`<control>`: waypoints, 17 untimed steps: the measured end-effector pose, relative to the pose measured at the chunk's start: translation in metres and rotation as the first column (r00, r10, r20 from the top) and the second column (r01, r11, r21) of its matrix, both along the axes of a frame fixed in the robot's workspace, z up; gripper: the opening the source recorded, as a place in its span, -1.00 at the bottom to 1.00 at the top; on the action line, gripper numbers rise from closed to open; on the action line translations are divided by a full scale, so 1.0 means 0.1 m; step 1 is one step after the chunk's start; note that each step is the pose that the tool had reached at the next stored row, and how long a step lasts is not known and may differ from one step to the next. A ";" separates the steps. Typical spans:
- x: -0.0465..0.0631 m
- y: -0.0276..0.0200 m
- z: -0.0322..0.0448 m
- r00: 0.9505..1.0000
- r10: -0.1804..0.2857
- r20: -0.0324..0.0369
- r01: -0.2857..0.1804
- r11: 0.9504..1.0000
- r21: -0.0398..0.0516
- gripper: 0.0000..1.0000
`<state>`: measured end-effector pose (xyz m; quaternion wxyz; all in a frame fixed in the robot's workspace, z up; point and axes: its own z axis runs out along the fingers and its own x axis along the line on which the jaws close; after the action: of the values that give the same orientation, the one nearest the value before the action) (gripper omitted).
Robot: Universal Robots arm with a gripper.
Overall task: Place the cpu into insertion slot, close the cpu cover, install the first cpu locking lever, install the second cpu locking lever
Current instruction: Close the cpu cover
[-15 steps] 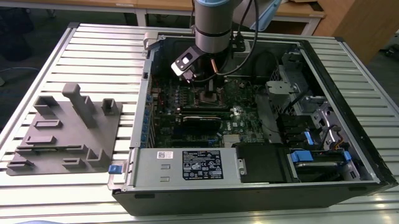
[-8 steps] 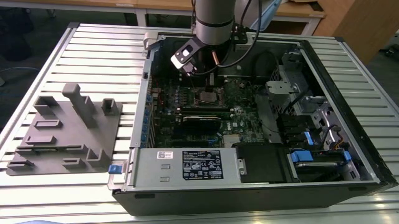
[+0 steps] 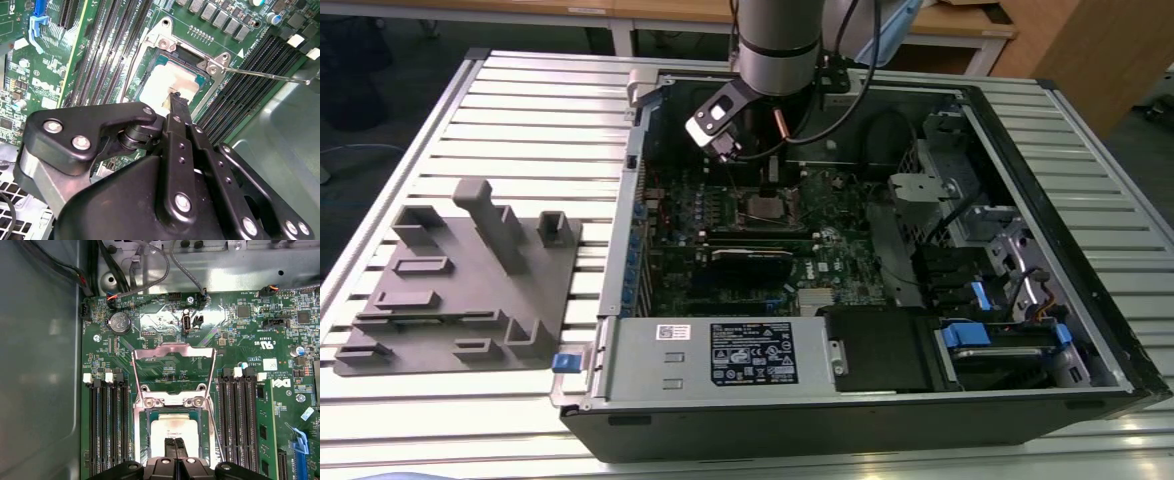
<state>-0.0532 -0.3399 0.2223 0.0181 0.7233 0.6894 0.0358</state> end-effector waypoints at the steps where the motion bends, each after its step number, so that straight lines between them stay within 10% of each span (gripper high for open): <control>1: 0.00 0.000 0.000 1.000 0.000 0.000 0.000 1.000 0.000 -0.79; 17: 0.00 0.000 0.127 1.000 0.000 0.000 0.000 1.000 0.000 -0.79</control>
<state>-0.0532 -0.3399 0.2351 0.0181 0.7233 0.6894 0.0357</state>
